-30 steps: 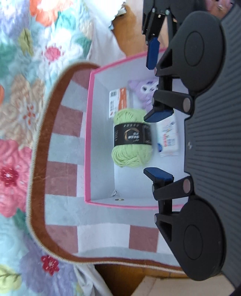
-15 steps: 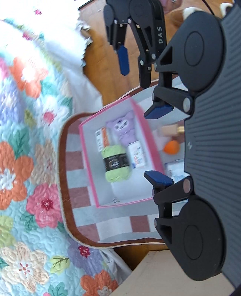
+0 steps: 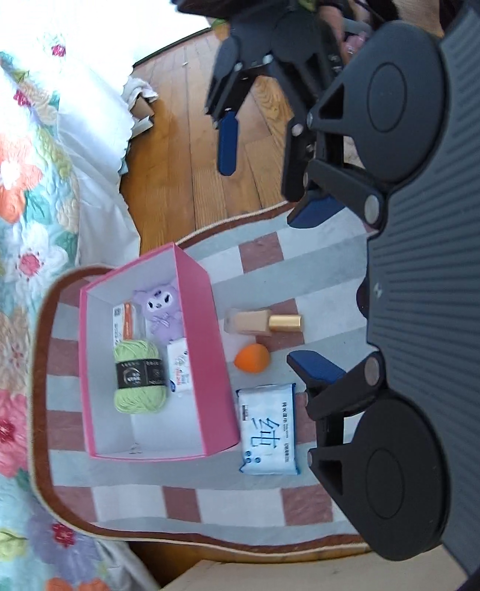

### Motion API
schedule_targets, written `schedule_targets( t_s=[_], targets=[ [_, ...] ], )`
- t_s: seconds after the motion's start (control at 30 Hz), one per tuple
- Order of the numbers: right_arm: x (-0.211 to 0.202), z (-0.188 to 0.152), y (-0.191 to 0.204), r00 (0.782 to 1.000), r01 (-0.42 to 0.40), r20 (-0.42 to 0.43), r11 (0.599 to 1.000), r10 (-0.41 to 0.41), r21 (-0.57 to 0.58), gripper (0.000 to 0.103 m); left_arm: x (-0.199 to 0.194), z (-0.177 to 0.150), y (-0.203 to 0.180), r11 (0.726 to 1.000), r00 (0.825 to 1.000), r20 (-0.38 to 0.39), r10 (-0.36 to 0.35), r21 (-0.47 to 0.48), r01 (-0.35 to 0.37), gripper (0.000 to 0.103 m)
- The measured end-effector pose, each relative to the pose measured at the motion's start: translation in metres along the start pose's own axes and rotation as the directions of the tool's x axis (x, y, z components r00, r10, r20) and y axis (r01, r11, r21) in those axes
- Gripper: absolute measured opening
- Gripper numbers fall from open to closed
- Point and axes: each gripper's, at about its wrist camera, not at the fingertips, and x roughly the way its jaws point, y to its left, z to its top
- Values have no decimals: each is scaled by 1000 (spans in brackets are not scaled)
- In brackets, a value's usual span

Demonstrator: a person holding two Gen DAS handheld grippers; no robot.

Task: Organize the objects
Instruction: 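Withdraw the left tool and reach to the foundation bottle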

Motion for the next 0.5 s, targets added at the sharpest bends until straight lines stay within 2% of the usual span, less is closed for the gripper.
schedule_targets(
  t_s=[0.1,0.17,0.2,0.27,0.33,0.37,0.5],
  targets=[
    [7,-23,1,997,12,80,1000,-13,18,88,13,-12,9,1000,1000,24,5,-20,-4,73],
    [16,-34,2,995,-10,96,1000,8,19,88,23,-17,17,999,999,35,25,-36,-24,75],
    [21,-37,2,996,-11,91,1000,10,12,88,27,-20,20,999,998,49,27,-38,-26,76],
    [33,-41,4,997,-6,79,1000,6,-5,88,38,-25,26,999,997,68,26,-34,-24,92],
    [47,-43,3,999,-9,51,1000,10,-13,90,49,-26,29,999,996,75,39,-32,-37,94],
    [55,-43,2,1000,1,24,1000,-1,-15,93,55,-26,30,999,996,75,47,-30,-45,96],
    [88,-37,1,998,45,-51,996,-49,-76,94,80,-23,36,998,994,90,62,-32,-59,97]
  ],
)
